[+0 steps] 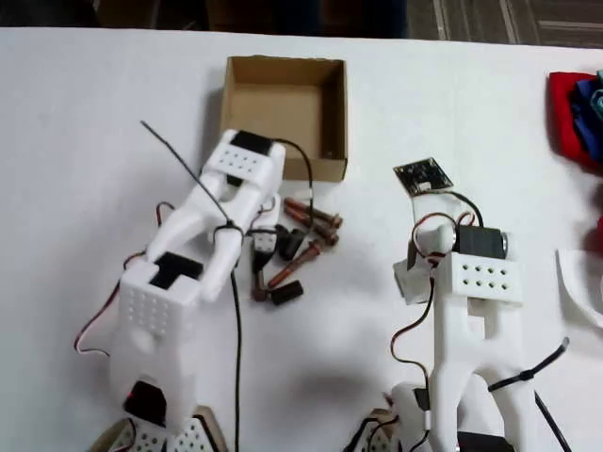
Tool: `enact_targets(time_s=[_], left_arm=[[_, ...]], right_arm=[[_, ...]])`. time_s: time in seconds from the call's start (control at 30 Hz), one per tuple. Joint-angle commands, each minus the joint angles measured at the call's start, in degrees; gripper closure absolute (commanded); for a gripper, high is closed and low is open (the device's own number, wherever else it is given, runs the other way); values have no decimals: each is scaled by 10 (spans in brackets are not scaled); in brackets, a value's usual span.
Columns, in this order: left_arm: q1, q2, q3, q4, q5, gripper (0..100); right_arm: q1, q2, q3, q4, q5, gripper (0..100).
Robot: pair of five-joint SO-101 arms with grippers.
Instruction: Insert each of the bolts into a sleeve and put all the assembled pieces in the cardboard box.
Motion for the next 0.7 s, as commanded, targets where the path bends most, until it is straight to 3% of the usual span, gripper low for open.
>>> enact_targets(time_s=[0.0, 0.23, 0.67], left_arm=[[6, -14, -28, 3, 4, 868], [18, -11, -37, 11, 5, 867], [19, 124, -42, 15, 2, 869]], right_arm=[[6, -20, -7, -6, 4, 978], [2, -20, -8, -7, 4, 978], [2, -20, -8, -7, 4, 978]])
